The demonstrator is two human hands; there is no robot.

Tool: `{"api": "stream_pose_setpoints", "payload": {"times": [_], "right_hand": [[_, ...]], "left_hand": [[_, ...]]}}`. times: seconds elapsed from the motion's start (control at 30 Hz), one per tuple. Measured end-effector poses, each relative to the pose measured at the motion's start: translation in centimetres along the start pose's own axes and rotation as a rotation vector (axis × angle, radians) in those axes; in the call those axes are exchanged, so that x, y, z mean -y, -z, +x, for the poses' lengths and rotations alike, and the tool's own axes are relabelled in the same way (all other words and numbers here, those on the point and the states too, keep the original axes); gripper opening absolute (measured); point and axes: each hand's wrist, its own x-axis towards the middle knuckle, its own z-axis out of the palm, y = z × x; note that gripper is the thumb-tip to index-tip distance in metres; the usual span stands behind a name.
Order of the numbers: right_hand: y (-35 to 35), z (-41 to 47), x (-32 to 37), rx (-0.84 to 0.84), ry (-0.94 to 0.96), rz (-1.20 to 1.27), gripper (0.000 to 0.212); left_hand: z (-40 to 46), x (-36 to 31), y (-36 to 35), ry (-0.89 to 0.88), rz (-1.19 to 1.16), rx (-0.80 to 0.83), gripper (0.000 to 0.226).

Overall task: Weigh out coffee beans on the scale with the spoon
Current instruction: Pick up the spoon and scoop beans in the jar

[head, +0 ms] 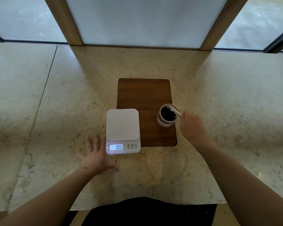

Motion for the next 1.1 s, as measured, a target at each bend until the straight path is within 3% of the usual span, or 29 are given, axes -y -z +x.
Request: {"api": "stream_pose_setpoints", "payload": {"times": [0.13, 0.3, 0.53, 0.83, 1.1], "right_hand": [[0.3, 0.7, 0.0, -0.002, 0.013, -0.147, 0.015], [-0.3, 1.1, -0.3, -0.010, -0.034, 0.033, 0.019], [-1.0, 1.7, -0.3, 0.167, -0.261, 0.246, 0.023], [-1.2, 0.7, 0.4, 0.188, -0.391, 0.475, 0.035], [-1.3, 0.2, 0.6, 0.161, -0.434, 0.575, 0.028]], "left_hand": [[0.4, 0.4, -0.3, -0.005, -0.010, -0.022, 0.154], [0.5, 0.4, -0.5, -0.003, -0.013, -0.014, 0.155], [0.2, 0.2, -0.1, -0.008, -0.023, -0.023, 0.151], [0.1, 0.4, -0.1, -0.010, -0.017, -0.021, 0.151], [-0.1, 0.1, 0.1, 0.000, -0.018, -0.007, 0.153]]}}
